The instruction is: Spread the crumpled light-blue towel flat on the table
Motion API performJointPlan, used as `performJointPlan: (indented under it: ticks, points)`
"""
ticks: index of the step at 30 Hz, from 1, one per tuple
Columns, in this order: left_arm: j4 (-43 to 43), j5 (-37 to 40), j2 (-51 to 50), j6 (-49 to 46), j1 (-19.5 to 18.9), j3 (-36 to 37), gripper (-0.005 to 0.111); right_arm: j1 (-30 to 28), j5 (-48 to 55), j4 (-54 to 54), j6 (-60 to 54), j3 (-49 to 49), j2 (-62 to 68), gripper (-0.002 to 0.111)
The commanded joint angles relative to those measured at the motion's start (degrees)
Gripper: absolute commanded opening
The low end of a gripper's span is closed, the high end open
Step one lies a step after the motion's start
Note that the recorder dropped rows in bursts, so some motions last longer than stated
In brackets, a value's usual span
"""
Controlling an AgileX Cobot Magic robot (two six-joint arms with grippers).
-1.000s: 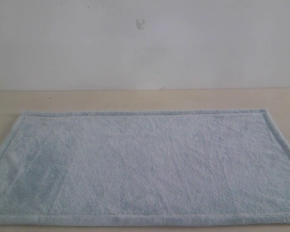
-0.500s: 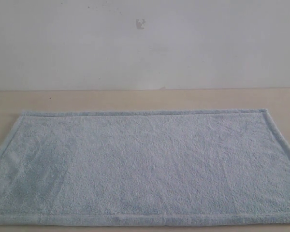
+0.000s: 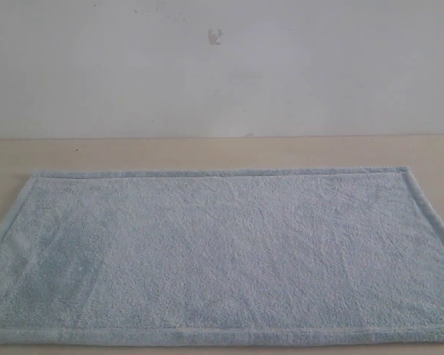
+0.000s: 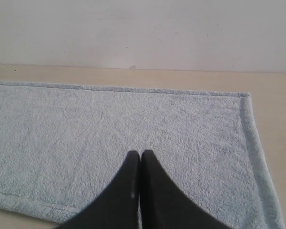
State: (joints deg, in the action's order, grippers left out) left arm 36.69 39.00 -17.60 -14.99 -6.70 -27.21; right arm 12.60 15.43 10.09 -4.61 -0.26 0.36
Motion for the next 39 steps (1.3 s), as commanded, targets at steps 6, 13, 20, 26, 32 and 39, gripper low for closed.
performJointPlan:
  ticks: [6, 13, 20, 26, 32, 39]
  points:
    - [0.32, -0.49, 0.85, 0.38, -0.14, -0.07, 0.004, -0.14, -0.17, -0.37, -0.48, 0.26, -0.36, 0.0]
    - [-0.12, -0.63, 10.64, 0.38, -0.14, 3.62, 0.004, -0.14, -0.17, -0.37, -0.48, 0.26, -0.36, 0.0]
    - [-0.12, -0.52, 17.6, 0.38, -0.14, 8.3, 0.004, -0.14, -0.17, -0.37, -0.48, 0.26, -0.36, 0.0]
    - [-2.91, -1.63, 17.6, 0.62, -0.24, 14.09, 0.004, -0.14, -0.17, -0.37, -0.48, 0.26, -0.36, 0.0]
    - [-7.24, -21.18, 17.6, 0.38, -0.24, 20.62, 0.004, -0.14, -0.17, -0.37, -0.48, 0.26, -0.36, 0.0]
    - [-21.09, -32.83, 17.6, -1.33, -0.12, 23.29, 0.004, -0.14, -0.17, -0.37, -0.48, 0.26, -0.36, 0.0]
